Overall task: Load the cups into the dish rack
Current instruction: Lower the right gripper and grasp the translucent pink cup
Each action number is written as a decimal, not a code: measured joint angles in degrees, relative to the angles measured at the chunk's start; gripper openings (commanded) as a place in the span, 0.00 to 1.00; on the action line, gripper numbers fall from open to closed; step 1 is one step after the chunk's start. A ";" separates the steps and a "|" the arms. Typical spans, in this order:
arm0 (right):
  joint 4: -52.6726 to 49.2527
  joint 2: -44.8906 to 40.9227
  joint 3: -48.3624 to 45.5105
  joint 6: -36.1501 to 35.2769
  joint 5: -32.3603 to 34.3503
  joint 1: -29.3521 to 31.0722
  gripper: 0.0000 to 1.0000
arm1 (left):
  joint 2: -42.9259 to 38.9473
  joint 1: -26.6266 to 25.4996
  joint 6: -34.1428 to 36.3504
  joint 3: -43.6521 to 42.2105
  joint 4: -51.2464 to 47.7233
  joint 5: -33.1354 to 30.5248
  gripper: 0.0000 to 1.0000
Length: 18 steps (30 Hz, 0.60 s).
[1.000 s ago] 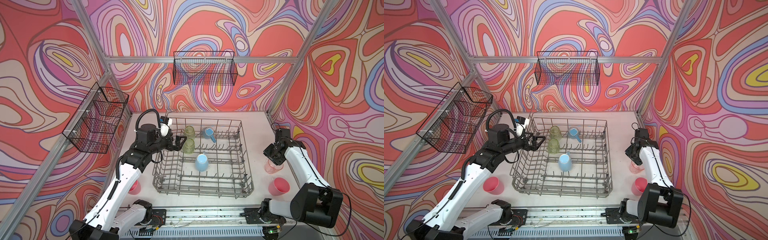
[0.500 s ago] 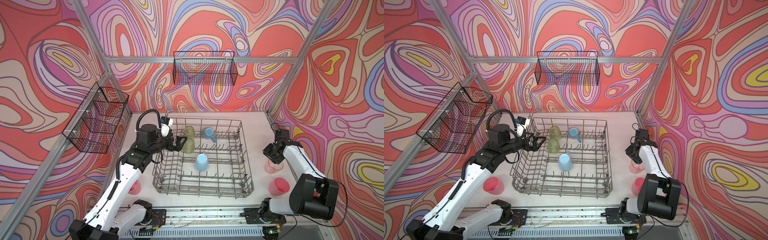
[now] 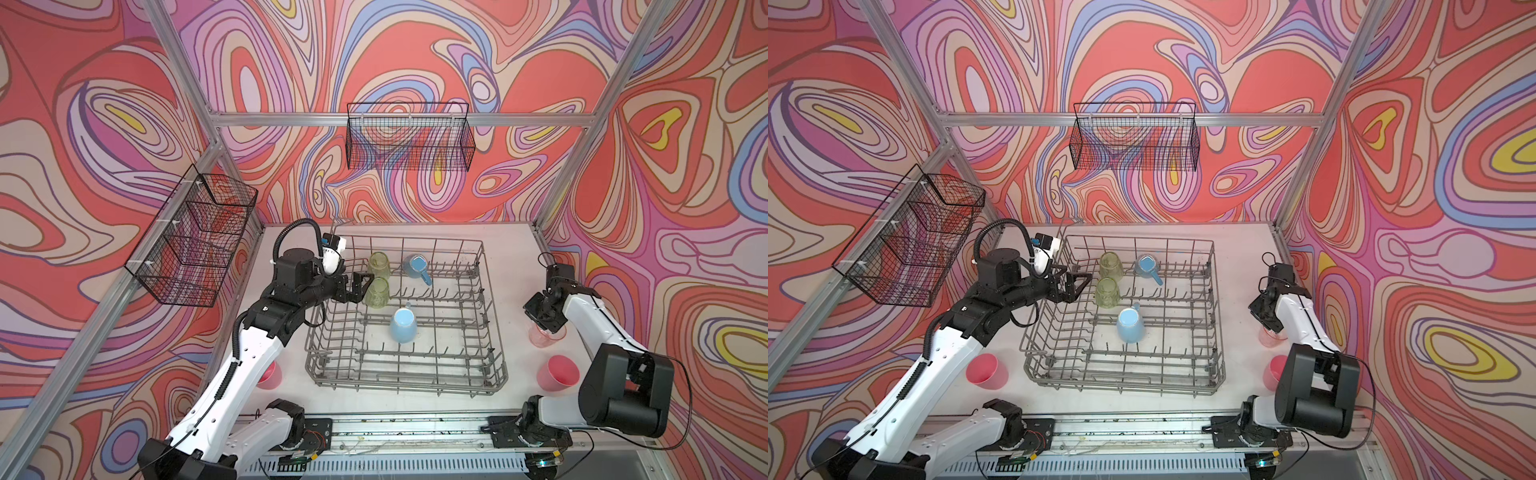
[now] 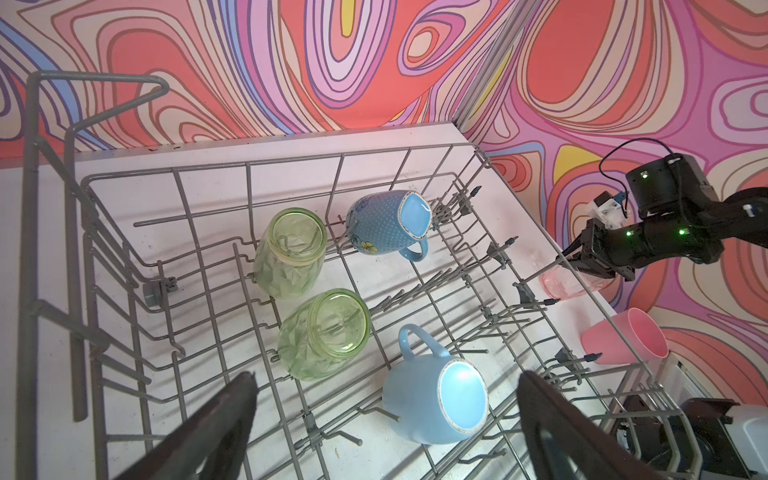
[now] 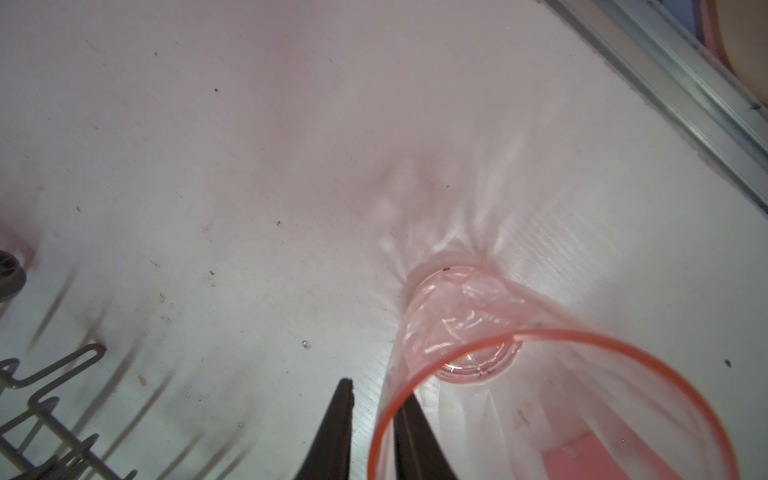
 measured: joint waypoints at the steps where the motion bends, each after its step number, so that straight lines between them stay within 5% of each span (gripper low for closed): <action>1: 0.11 0.00 0.00 0.00 0.02 0.00 0.10 | 0.00 -0.11 0.02 0.00 0.00 -0.17 1.00; 6: 0.00 -0.74 0.46 -0.50 1.36 0.00 0.00 | 0.00 -0.22 0.02 0.00 -0.02 -0.63 1.00; 18: -0.15 -3.76 7.43 -0.59 3.08 -0.07 0.00 | 0.00 -0.22 0.20 0.00 -0.02 -1.27 1.00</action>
